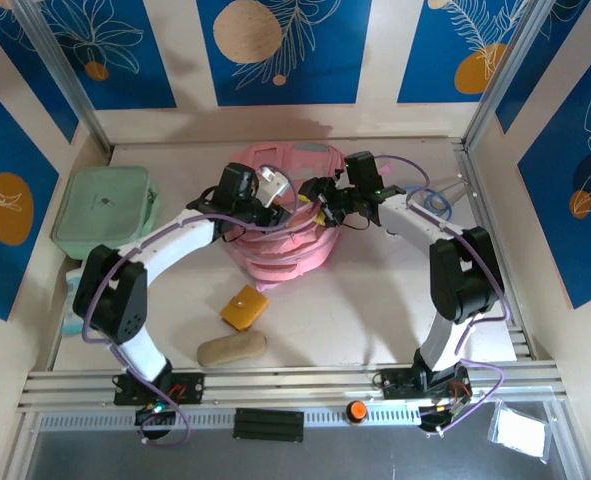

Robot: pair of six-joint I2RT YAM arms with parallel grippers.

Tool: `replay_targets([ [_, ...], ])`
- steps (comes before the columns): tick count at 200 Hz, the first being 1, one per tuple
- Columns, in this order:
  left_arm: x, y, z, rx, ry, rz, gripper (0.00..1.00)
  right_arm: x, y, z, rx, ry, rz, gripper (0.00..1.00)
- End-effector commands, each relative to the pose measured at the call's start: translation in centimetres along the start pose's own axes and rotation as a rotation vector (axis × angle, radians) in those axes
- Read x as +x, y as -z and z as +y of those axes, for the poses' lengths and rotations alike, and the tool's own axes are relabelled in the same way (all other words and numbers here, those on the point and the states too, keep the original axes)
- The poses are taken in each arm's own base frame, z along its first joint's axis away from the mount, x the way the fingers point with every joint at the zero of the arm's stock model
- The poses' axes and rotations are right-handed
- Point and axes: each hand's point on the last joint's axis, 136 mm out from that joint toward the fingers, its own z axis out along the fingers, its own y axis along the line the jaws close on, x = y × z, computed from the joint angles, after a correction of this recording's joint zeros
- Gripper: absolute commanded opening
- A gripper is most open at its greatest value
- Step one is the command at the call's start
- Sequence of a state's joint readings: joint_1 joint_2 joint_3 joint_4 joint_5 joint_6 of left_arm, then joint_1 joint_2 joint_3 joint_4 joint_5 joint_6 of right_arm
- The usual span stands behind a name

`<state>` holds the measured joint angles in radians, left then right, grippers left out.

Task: Pack the student bag

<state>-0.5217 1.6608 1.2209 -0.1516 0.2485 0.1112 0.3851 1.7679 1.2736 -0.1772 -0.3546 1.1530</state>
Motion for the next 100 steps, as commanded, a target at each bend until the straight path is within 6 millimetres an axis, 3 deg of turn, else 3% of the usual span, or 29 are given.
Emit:
replay_targets([
  [1,-1.1,2.4,2.2,-0.152,0.115,-0.058,0.66,0.2,-0.4,0.2,0.024,-0.006,0.015,0.58],
  [21,0.4,3.6,2.8,-0.214,0.268,-0.038,0.73,0.3,-0.7,-0.4,0.043,0.0,0.016,0.36],
  [47,3.0,4.9,3.0,-0.269,0.521,-0.012,0.72,0.4,-1.0,-0.2,0.032,0.029,0.022,0.22],
  [78,4.8,4.7,0.1,-0.148,0.731,0.003,0.64,0.7,-1.2,0.8,-0.006,0.069,0.03,0.16],
  [100,5.6,4.4,-2.1,-0.127,0.78,0.013,0.61,0.8,-1.2,1.3,-0.021,0.09,0.031,0.16],
])
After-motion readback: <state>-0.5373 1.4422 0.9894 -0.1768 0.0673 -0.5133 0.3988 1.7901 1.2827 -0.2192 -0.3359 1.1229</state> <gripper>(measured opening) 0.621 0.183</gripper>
